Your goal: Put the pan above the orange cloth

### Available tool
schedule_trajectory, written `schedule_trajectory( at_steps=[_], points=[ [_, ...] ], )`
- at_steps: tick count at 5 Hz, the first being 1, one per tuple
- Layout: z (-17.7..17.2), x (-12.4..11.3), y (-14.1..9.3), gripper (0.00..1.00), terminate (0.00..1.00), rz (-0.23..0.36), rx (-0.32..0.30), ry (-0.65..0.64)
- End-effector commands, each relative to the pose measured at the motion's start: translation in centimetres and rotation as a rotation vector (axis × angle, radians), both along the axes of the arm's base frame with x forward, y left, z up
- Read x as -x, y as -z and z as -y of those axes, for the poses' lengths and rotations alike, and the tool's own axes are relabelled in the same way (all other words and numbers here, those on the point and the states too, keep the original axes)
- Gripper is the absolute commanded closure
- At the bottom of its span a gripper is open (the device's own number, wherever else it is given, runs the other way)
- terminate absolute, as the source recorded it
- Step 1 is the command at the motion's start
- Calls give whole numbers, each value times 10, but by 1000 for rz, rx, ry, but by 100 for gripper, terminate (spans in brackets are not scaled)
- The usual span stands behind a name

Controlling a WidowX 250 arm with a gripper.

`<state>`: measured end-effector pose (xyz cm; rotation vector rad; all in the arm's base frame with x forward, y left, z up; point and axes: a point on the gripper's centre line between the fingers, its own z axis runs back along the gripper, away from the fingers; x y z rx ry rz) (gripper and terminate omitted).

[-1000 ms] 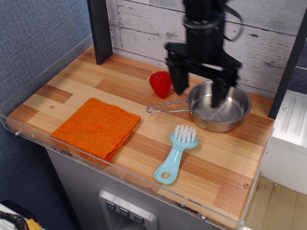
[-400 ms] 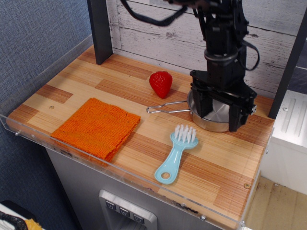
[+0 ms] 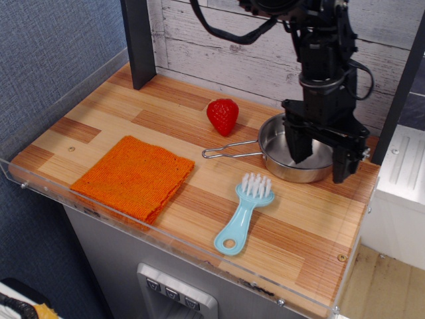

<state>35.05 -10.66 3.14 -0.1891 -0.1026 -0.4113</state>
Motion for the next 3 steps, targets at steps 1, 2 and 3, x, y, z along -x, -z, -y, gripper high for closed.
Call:
schedule_trajectory(
  at_steps=[1,2,3],
  points=[
    [10,-2,-2,100,0,17,-20,33],
    [9,-1,-1,100,0,13,-22,25],
    [7,0,0,100,0,6,-22,18]
  ],
)
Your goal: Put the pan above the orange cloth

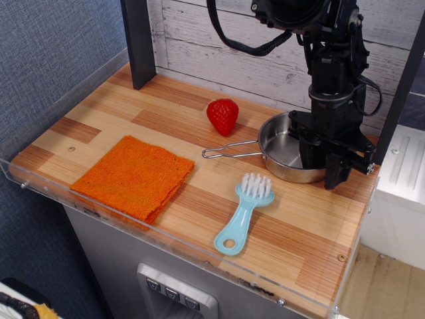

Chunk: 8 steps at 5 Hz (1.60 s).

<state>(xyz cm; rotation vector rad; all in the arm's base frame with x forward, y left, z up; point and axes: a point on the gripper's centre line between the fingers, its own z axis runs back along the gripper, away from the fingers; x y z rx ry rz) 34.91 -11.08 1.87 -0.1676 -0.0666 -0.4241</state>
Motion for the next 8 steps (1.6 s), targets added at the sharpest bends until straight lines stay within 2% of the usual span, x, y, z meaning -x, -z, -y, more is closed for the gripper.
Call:
schedule_trajectory(
  at_steps=[1,3,4,6,7,8],
  points=[
    [0,-1,-18,100,0,48,6,1],
    [-20,-1,-39,100,0,98,-2,-10],
    [-33,3,-61,100,0,139,-17,-28],
    [-74,33,-121,100,0,291,6,-106],
    [-116,47,-133,100,0,303,-8,-228],
    [-160,41,-127,100,0,279,-17,-329]
  ],
)
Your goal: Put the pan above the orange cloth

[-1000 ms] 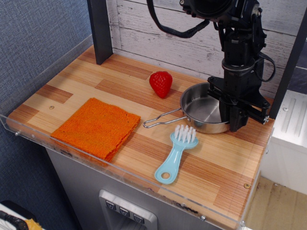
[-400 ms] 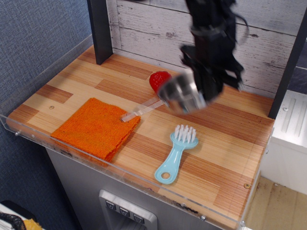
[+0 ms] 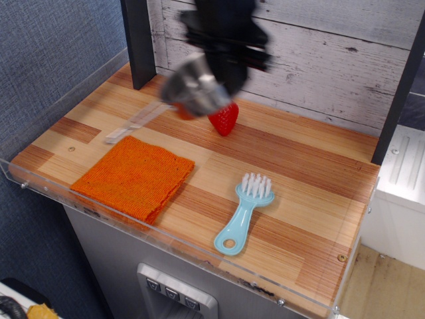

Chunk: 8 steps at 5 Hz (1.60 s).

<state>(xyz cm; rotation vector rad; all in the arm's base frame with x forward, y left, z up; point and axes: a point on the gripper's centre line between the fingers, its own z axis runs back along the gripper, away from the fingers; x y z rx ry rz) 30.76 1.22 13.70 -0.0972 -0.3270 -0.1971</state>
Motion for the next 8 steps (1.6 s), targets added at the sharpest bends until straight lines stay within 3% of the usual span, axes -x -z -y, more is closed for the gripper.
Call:
schedule_trajectory(
  at_steps=[1,3,5,6,8],
  points=[
    [-65,-24,-6,100,0,31,-49,-94],
    [-57,-49,13,100,0,-1,-101,-45],
    [-72,-46,35,100,0,-50,-114,-58],
    [-89,-44,47,100,0,-76,-69,-105],
    [-87,-47,76,100,0,-152,-19,-97]
  ],
)
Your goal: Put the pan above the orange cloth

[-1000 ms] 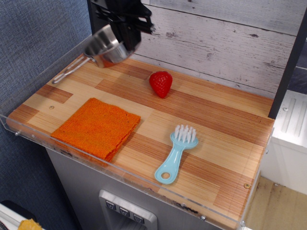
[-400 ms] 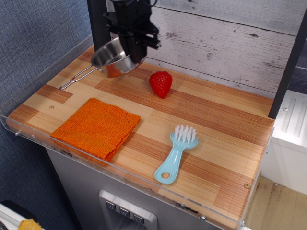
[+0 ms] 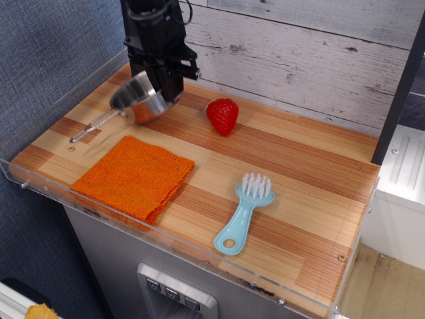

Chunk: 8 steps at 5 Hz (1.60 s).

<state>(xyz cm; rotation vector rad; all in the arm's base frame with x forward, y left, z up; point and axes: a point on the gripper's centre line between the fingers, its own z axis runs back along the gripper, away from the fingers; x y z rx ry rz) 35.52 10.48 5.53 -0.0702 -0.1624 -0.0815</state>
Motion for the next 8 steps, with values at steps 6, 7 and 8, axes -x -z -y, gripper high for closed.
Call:
schedule_trajectory(
  at_steps=[6,7,8],
  points=[
    [19,22,-54,0,0,172,-58,31],
    [23,29,-64,0,0,176,-70,-20],
    [30,35,-71,0,0,140,-22,-156]
  ],
)
